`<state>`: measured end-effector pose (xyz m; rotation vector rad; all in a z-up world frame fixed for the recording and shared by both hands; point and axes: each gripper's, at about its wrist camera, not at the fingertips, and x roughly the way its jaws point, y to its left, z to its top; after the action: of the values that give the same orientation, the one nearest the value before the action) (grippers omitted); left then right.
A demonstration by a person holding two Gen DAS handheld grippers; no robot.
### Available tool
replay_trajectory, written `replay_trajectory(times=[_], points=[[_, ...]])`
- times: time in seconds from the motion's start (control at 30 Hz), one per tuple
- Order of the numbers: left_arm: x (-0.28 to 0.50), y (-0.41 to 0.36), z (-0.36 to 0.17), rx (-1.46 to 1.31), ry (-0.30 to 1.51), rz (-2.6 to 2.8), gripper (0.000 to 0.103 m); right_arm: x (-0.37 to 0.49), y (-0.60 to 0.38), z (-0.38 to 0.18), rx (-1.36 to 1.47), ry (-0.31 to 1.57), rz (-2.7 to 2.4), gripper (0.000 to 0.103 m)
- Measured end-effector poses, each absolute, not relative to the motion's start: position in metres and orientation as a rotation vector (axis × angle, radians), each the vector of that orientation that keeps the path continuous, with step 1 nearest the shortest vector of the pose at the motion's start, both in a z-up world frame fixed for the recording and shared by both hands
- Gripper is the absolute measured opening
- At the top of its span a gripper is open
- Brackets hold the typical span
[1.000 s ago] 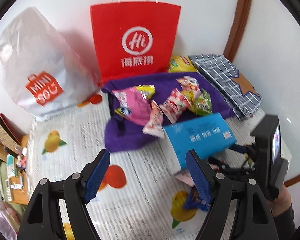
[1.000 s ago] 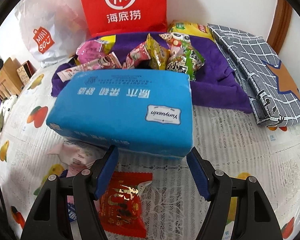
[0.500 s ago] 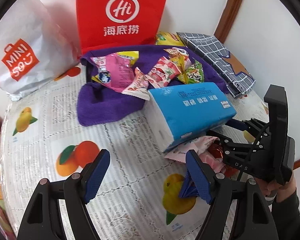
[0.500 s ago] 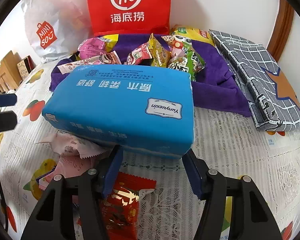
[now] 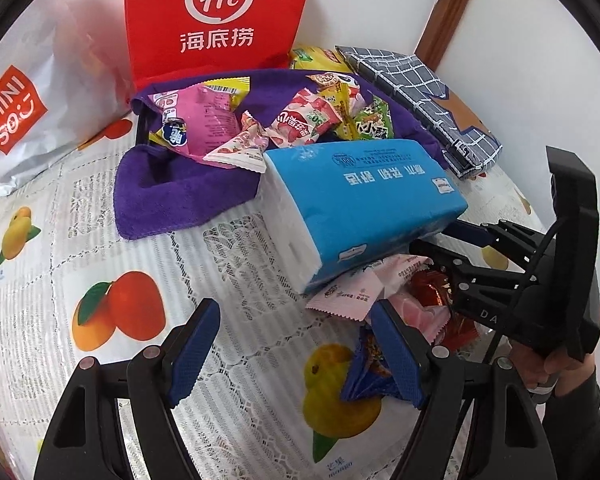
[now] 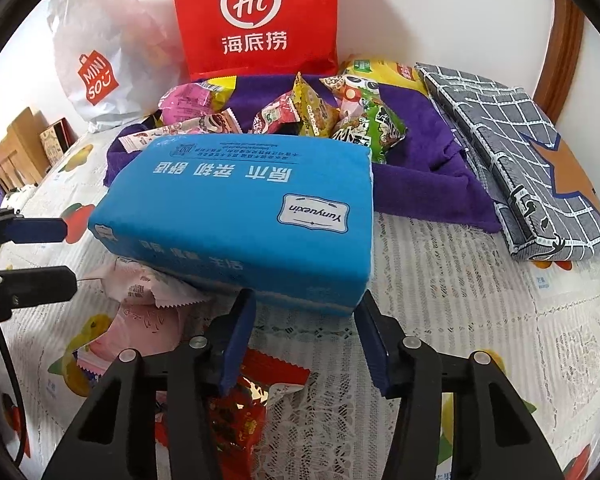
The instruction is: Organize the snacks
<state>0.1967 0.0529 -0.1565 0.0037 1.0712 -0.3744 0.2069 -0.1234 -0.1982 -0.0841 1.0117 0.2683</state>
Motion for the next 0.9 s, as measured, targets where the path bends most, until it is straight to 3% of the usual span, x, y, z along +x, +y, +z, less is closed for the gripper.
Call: replay_trajectory(times=[0.17,0.53,0.7,0.9], points=[[0.197,0.050,-0.160,0.008,1.068,-0.377,0.073,0.206,-0.126,-0.198,-0.071,1.006,0.274,0.046],[0.199,0.047,-0.168,0.008,1.086,-0.389,0.042,0.205,-0.134,-0.198,-0.036,1.001,0.283,0.038],[0.200,0.049,-0.168,-0.006,1.086,-0.387,0.039,0.205,-0.141,-0.197,-0.011,1.008,0.278,0.026],[0.198,0.052,-0.166,-0.017,1.077,-0.392,0.033,0.204,-0.143,-0.197,0.004,1.010,0.276,0.023]])
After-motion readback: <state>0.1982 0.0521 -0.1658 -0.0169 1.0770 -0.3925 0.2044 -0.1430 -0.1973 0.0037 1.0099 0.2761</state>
